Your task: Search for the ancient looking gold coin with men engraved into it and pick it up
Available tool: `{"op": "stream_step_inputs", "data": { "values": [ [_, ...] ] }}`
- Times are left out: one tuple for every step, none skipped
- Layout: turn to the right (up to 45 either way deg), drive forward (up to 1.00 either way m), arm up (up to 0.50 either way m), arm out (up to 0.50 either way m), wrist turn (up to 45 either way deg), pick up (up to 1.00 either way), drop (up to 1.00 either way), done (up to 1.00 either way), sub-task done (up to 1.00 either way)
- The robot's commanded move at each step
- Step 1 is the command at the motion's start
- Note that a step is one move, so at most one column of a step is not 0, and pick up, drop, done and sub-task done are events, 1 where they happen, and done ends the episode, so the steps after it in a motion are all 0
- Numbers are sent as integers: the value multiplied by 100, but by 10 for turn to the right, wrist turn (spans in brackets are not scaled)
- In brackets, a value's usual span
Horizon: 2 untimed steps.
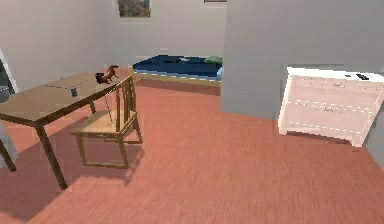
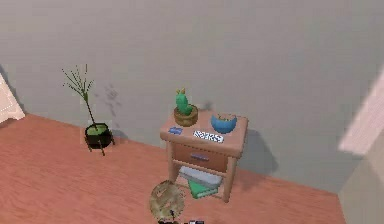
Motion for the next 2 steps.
{"op": "stream_step_inputs", "data": {
  "values": [
    [0, 0, 10, 0, 0, 0, 0, 0, 0],
    [0, 0, 0, 0, 0, 0, 0, 100, 0]
  ]
}}
